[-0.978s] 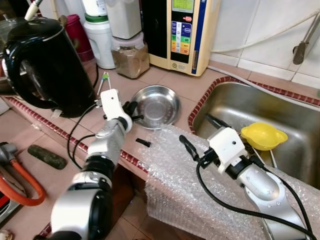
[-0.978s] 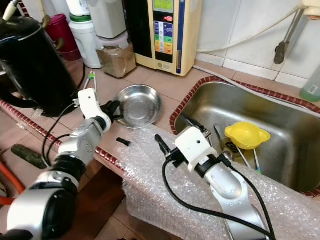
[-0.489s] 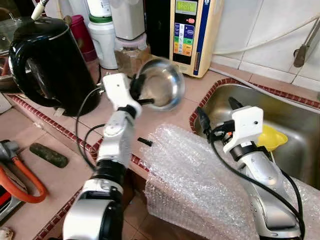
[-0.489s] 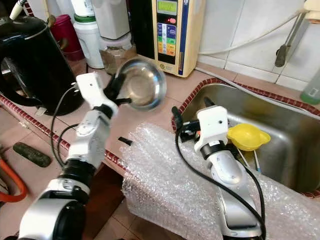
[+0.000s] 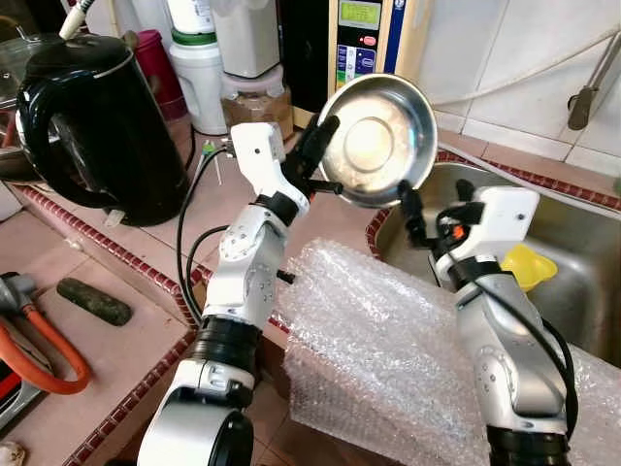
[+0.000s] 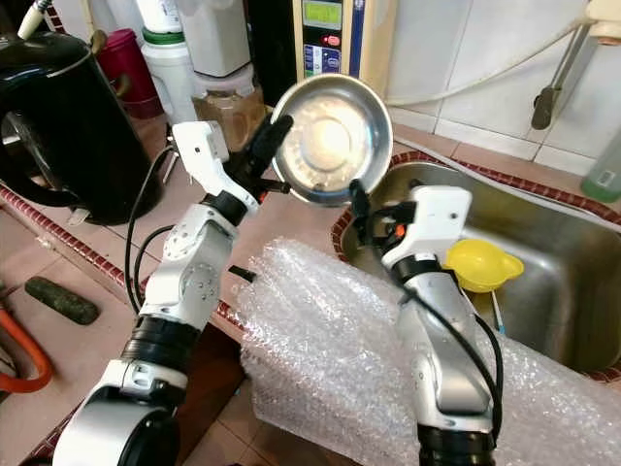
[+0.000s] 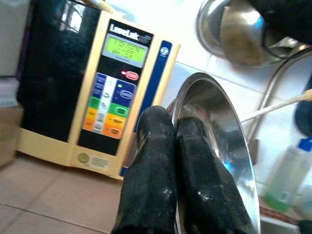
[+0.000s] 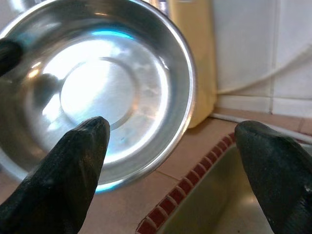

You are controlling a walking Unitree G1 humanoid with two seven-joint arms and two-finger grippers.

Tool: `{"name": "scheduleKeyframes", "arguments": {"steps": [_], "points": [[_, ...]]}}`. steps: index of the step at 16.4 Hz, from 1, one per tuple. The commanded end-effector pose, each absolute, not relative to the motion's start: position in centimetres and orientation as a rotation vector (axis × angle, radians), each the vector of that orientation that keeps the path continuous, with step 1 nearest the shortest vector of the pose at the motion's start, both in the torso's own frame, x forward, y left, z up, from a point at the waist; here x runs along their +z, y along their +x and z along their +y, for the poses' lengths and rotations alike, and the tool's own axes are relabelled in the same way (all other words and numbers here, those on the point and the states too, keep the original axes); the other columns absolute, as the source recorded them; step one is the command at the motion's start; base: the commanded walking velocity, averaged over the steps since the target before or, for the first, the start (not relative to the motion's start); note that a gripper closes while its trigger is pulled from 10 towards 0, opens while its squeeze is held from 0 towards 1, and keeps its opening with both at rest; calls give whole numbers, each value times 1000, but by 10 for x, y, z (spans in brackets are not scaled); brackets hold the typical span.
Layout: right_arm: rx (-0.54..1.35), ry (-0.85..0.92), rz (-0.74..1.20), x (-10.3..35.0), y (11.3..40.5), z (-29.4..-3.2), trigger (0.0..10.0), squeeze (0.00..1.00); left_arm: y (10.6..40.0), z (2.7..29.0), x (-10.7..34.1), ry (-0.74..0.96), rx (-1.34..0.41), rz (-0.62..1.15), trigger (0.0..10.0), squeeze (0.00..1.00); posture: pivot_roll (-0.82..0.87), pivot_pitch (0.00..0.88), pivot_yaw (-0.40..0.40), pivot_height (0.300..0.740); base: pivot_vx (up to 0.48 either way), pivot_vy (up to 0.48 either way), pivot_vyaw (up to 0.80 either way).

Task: Kitchen organization

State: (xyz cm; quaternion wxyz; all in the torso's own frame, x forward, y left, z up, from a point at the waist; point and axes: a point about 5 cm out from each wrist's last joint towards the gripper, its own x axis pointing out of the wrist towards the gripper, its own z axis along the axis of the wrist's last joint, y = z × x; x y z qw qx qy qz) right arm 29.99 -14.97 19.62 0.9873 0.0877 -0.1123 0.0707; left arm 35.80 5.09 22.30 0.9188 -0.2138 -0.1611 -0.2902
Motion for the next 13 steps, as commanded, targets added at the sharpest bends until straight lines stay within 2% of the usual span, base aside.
{"name": "scheduleKeyframes", "arguments": {"steps": [1,2,3,4,13], "points": [[127,222,-215,197,305,-151,10000,0,350,39,225,-487,-662,-334,0,0,-136,28,63,740,0,0,0],[121,243,-214,197,307,-152,10000,0,348,38,225,-498,-676,-328,0,0,-134,29,59,740,0,0,0],[109,295,-206,196,310,-154,3961,0,346,36,225,-517,-697,-318,0,0,-134,29,59,740,0,0,0],[105,344,-203,196,314,-155,0,0,343,35,226,-531,-720,-312,0,0,-133,30,57,740,0,0,0],[100,388,-195,195,319,-156,0,0,340,34,226,-534,-736,-310,0,0,-130,31,55,740,0,0,0]]}}
